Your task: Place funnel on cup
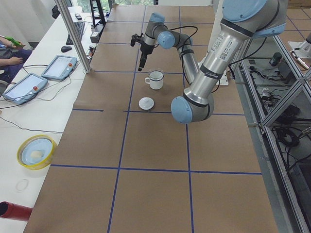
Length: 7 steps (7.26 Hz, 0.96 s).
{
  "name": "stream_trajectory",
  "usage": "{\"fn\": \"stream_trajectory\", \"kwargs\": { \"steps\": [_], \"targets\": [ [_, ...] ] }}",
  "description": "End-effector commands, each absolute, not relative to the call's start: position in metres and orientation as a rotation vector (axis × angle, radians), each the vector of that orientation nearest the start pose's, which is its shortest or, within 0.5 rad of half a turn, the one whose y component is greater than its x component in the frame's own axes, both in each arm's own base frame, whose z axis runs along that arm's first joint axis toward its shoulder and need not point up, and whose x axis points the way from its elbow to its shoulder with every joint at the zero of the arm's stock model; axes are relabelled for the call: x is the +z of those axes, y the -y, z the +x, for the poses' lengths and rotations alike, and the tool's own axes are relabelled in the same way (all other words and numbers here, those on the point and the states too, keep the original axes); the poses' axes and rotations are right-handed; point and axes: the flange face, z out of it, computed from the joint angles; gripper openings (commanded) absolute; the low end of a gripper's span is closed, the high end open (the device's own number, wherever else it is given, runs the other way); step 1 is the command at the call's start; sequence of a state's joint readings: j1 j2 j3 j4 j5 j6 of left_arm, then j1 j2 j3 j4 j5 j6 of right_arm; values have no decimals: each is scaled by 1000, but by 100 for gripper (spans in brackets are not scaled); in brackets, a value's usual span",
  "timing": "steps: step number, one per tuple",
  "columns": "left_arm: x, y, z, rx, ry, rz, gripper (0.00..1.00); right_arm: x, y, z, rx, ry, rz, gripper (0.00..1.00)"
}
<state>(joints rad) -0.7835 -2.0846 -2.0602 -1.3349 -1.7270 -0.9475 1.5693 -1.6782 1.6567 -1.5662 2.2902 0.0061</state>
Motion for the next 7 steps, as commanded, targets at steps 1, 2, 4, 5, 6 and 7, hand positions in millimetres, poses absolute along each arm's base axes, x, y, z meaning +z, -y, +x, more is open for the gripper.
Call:
{"fn": "stream_trajectory", "kwargs": {
  "steps": [1, 2, 4, 5, 6, 7],
  "targets": [
    [265, 527, 261, -4, -661, 389, 100, 670, 445, 67, 10, 719, -19, 100],
    [292, 551, 234, 47, -639, 359, 100, 671, 445, 67, 11, 719, -20, 100],
    [373, 593, 179, 141, -665, 300, 100, 670, 445, 67, 10, 719, -19, 100],
    [436, 575, 165, 186, -667, 309, 100, 670, 445, 67, 10, 719, -19, 100],
    [486, 585, 117, 184, -645, 361, 100, 671, 445, 67, 11, 719, -20, 100],
    [535, 581, 93, 247, -666, 325, 100, 670, 445, 67, 10, 719, -19, 100]
  ]
}}
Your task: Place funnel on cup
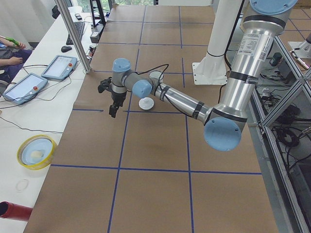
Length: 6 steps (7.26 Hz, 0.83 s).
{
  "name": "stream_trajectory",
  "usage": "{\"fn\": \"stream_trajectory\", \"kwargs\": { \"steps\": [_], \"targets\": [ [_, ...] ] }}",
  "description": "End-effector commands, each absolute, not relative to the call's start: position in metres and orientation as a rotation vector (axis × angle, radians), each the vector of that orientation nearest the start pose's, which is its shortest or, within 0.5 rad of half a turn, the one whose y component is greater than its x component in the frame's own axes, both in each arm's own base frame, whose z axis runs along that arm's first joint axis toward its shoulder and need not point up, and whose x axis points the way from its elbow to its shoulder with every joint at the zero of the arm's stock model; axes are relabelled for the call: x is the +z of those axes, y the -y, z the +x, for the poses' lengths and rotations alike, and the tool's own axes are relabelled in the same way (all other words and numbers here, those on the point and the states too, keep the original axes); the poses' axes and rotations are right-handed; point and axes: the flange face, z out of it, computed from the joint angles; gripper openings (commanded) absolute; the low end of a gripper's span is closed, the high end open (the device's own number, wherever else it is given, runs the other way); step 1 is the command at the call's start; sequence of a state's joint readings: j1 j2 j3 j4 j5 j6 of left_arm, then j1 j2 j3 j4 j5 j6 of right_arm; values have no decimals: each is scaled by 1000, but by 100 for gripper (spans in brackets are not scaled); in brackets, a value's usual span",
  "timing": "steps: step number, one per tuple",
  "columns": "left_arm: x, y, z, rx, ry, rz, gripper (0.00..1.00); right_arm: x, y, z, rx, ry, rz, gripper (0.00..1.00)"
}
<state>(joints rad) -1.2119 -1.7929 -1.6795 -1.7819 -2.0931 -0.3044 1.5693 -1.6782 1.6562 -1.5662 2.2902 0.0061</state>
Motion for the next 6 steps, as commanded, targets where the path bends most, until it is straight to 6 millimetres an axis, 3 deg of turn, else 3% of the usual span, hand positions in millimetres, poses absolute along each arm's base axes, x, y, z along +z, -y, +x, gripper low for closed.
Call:
{"fn": "stream_trajectory", "kwargs": {
  "steps": [1, 2, 3, 4, 5, 6],
  "targets": [
    [557, 582, 57, 246, -680, 303, 100, 670, 445, 67, 10, 719, -19, 100],
    [587, 567, 16, 165, -697, 246, 100, 670, 445, 67, 10, 719, -19, 100],
    [601, 554, -2, 123, -711, 216, 100, 670, 445, 67, 10, 719, -19, 100],
    [617, 538, -46, 22, -699, 153, 100, 670, 445, 67, 10, 719, -19, 100],
    [624, 511, -64, 62, -690, 124, 100, 670, 445, 67, 10, 719, -19, 100],
    [619, 495, -67, 67, -729, 55, 100, 670, 445, 67, 10, 719, -19, 100]
  ]
}}
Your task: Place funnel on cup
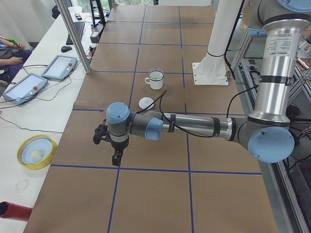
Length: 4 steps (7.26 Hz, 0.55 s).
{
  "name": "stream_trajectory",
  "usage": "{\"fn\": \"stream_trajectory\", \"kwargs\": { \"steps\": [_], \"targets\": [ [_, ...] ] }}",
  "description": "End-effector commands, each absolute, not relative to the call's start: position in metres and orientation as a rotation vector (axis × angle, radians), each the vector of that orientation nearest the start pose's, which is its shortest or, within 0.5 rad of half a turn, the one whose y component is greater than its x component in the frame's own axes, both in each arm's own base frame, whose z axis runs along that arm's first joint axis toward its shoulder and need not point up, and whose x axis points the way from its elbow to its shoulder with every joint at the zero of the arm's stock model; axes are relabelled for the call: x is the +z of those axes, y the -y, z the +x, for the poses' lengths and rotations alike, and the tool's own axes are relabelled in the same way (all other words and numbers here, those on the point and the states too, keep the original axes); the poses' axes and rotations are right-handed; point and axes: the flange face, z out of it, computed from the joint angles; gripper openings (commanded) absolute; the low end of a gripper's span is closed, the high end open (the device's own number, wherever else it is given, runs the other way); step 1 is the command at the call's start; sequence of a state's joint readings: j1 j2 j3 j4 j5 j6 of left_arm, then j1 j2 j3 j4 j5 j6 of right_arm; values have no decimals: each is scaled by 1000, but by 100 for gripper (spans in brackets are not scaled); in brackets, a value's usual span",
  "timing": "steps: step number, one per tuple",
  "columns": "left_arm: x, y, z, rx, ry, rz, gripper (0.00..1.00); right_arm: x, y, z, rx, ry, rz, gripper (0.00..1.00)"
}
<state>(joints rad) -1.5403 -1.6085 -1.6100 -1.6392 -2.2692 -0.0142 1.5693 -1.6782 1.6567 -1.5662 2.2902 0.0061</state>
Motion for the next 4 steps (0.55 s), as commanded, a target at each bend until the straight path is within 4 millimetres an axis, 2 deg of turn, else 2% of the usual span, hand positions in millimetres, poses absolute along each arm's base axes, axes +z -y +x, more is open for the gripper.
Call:
{"fn": "stream_trajectory", "kwargs": {
  "steps": [1, 3, 4],
  "targets": [
    [614, 485, -75, 11, -795, -14, 100, 670, 445, 67, 10, 719, -19, 100],
    [629, 470, -75, 37, -793, -25, 100, 670, 445, 67, 10, 719, -19, 100],
    [636, 467, -76, 109, -802, -4, 100, 670, 445, 67, 10, 719, -19, 100]
  ]
}}
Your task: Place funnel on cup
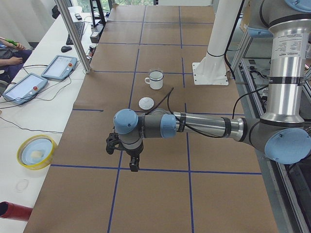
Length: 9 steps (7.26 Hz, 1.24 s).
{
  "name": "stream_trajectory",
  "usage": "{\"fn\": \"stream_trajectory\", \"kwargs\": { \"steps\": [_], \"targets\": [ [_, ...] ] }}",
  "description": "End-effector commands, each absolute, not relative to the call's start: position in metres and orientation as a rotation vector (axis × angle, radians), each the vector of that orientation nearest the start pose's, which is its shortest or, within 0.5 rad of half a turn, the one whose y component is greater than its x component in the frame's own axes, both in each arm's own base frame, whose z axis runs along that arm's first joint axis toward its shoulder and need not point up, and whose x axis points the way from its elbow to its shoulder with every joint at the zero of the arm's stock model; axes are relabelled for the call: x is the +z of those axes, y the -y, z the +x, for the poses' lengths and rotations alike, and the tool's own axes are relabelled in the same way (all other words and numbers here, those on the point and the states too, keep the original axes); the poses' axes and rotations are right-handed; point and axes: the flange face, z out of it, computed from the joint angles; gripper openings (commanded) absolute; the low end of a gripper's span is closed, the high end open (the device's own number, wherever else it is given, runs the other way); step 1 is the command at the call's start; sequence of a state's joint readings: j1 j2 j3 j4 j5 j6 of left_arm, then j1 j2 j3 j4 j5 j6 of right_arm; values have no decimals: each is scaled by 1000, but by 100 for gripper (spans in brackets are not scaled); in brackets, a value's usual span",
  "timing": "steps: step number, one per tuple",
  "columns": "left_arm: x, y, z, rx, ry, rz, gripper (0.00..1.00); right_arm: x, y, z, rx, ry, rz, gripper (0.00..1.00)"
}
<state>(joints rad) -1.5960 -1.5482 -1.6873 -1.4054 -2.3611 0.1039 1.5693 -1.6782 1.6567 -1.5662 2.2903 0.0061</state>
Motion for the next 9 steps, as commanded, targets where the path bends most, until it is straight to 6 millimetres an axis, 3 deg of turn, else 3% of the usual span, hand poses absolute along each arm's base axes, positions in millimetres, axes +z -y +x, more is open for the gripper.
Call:
{"fn": "stream_trajectory", "kwargs": {
  "steps": [1, 3, 9],
  "targets": [
    [649, 449, -79, 103, -805, -22, 100, 670, 445, 67, 10, 719, -19, 100],
    [651, 445, -96, 48, -804, -19, 100, 670, 445, 67, 10, 719, -19, 100],
    [647, 449, -98, 1, -793, -30, 100, 670, 445, 67, 10, 719, -19, 100]
  ]
}}
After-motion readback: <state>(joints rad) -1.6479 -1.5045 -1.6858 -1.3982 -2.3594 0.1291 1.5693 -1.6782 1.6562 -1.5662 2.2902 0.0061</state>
